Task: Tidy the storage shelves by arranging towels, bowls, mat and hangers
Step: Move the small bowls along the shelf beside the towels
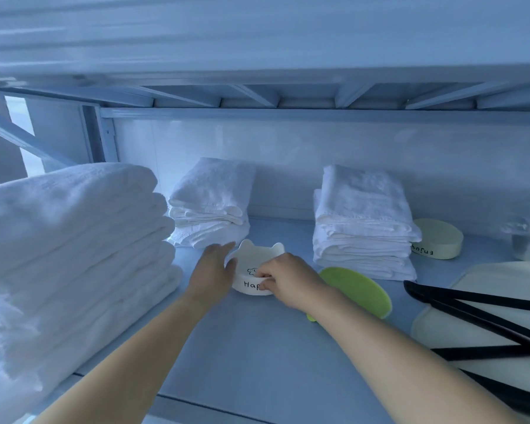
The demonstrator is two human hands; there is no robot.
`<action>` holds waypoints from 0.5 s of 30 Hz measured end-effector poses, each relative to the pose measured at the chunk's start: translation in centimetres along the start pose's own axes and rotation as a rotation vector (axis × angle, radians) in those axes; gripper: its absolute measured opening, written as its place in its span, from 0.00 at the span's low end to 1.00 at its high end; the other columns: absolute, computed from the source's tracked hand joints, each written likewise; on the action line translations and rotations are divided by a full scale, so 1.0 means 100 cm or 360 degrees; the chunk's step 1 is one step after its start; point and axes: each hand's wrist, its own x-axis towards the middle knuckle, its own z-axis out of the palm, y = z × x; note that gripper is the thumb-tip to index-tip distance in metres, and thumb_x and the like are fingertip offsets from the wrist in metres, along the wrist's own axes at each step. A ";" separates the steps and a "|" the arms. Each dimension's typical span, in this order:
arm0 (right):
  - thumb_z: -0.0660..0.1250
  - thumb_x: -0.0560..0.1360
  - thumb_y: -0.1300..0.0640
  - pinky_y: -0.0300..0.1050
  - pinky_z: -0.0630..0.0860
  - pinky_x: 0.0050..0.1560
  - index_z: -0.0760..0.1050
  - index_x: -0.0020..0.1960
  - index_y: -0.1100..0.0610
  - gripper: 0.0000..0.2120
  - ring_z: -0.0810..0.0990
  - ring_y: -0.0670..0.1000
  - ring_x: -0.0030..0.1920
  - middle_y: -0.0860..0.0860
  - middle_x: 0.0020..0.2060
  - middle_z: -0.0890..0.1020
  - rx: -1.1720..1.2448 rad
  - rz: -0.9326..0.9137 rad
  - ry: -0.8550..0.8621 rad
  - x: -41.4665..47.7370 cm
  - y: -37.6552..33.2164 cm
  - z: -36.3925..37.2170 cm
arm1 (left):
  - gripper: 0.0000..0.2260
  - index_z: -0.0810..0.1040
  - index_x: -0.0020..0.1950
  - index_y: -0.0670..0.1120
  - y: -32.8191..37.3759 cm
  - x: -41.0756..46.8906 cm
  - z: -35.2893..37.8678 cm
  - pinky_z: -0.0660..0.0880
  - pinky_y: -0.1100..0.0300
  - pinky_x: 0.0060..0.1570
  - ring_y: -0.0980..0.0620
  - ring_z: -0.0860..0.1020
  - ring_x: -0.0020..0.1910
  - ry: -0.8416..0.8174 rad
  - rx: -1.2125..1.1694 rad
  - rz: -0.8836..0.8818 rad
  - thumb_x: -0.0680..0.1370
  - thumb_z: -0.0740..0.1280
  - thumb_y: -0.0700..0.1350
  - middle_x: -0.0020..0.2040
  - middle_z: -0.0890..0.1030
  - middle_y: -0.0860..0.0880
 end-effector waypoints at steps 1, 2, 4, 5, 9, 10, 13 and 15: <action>0.64 0.75 0.58 0.45 0.62 0.35 0.75 0.41 0.61 0.07 0.70 0.56 0.38 0.56 0.34 0.74 -0.0006 0.0010 0.0000 0.000 -0.002 0.001 | 0.16 0.71 0.68 0.45 -0.004 -0.002 0.000 0.62 0.71 0.56 0.51 0.70 0.64 0.0002 -0.0002 0.0163 0.80 0.59 0.41 0.65 0.73 0.46; 0.64 0.75 0.58 0.45 0.62 0.35 0.75 0.40 0.61 0.07 0.70 0.56 0.38 0.56 0.34 0.74 -0.0003 0.0024 0.0004 0.001 -0.003 0.001 | 0.14 0.75 0.64 0.45 -0.007 -0.003 0.001 0.61 0.76 0.53 0.53 0.72 0.62 -0.0011 -0.0015 0.0301 0.80 0.59 0.40 0.62 0.75 0.48; 0.65 0.74 0.58 0.45 0.63 0.35 0.78 0.42 0.59 0.06 0.71 0.56 0.38 0.57 0.36 0.77 0.0010 0.0045 -0.0003 0.002 -0.005 0.001 | 0.11 0.79 0.58 0.45 -0.011 -0.005 0.000 0.63 0.78 0.49 0.55 0.75 0.55 -0.0053 0.0016 0.0507 0.79 0.61 0.39 0.56 0.79 0.50; 0.65 0.74 0.57 0.44 0.64 0.36 0.79 0.44 0.57 0.05 0.71 0.55 0.39 0.57 0.38 0.79 0.0010 0.0052 -0.0011 0.003 -0.005 0.001 | 0.10 0.80 0.55 0.45 -0.013 -0.005 0.000 0.66 0.74 0.50 0.54 0.76 0.53 -0.0060 0.0050 0.0600 0.78 0.62 0.38 0.53 0.80 0.49; 0.65 0.74 0.58 0.46 0.71 0.40 0.80 0.46 0.55 0.06 0.76 0.57 0.43 0.56 0.41 0.81 0.0005 0.0082 0.0029 -0.001 -0.004 0.006 | 0.09 0.82 0.52 0.43 -0.019 -0.007 0.002 0.70 0.67 0.48 0.50 0.78 0.48 -0.0058 0.0102 0.0830 0.78 0.63 0.37 0.49 0.80 0.48; 0.65 0.74 0.58 0.46 0.72 0.41 0.81 0.47 0.54 0.06 0.76 0.58 0.44 0.56 0.41 0.81 0.0016 0.0093 0.0048 -0.002 -0.003 0.007 | 0.08 0.82 0.53 0.44 -0.020 -0.009 0.003 0.69 0.68 0.46 0.51 0.78 0.47 -0.0081 0.0089 0.0849 0.78 0.64 0.38 0.48 0.81 0.49; 0.63 0.75 0.58 0.47 0.72 0.40 0.80 0.47 0.52 0.07 0.76 0.57 0.43 0.55 0.40 0.81 0.0028 0.0099 0.0130 -0.005 -0.002 0.013 | 0.09 0.80 0.56 0.48 -0.026 -0.012 0.006 0.71 0.64 0.50 0.53 0.76 0.49 -0.0169 0.0104 0.0853 0.78 0.64 0.42 0.48 0.81 0.51; 0.62 0.75 0.57 0.48 0.74 0.42 0.79 0.49 0.52 0.08 0.77 0.57 0.45 0.53 0.42 0.80 0.0009 0.0081 0.0199 -0.009 -0.003 0.021 | 0.10 0.79 0.57 0.50 -0.029 -0.014 0.008 0.71 0.62 0.52 0.54 0.75 0.51 -0.0190 0.0091 0.0827 0.77 0.65 0.43 0.50 0.80 0.51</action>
